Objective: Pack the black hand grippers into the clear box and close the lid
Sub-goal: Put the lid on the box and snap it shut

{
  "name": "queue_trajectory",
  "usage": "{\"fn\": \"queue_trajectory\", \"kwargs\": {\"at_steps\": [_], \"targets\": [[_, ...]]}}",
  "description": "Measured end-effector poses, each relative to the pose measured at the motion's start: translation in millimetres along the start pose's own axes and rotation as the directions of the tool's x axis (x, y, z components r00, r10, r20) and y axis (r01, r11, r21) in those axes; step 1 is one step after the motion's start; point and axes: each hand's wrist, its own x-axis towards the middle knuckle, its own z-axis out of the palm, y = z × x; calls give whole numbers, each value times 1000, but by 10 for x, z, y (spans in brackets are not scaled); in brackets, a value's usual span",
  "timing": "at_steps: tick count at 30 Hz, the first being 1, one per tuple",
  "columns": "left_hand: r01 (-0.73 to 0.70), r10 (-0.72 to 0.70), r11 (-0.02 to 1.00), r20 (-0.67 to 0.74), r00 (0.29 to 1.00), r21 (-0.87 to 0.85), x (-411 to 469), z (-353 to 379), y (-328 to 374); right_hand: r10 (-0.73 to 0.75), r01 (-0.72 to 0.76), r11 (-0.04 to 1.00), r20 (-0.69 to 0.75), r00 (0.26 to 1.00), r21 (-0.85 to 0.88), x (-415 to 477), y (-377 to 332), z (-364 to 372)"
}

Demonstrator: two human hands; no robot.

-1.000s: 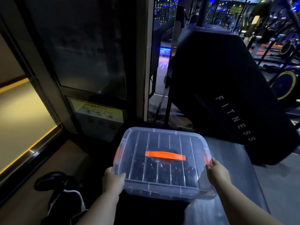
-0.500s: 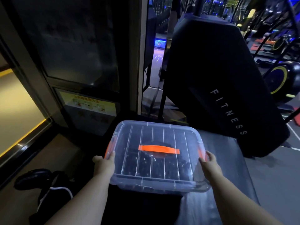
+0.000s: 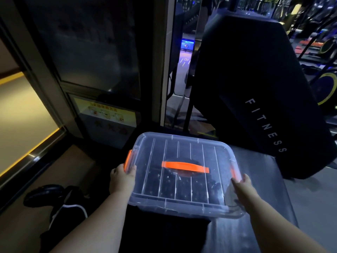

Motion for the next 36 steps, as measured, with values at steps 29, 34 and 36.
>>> {"fn": "queue_trajectory", "kwargs": {"at_steps": [29,34,36], "targets": [[-151,168,979,-124,978,138,-55,38,-30,-125,119,992,-143,982,-48,-207,-56,4],[-138,155,981,-124,980,134,-54,49,-25,-129,117,989,-131,983,-89,-219,-75,-7],[-132,148,982,-120,982,132,-54,47,-21,-150,136,984,-120,981,-116,-207,-66,-2]]}}
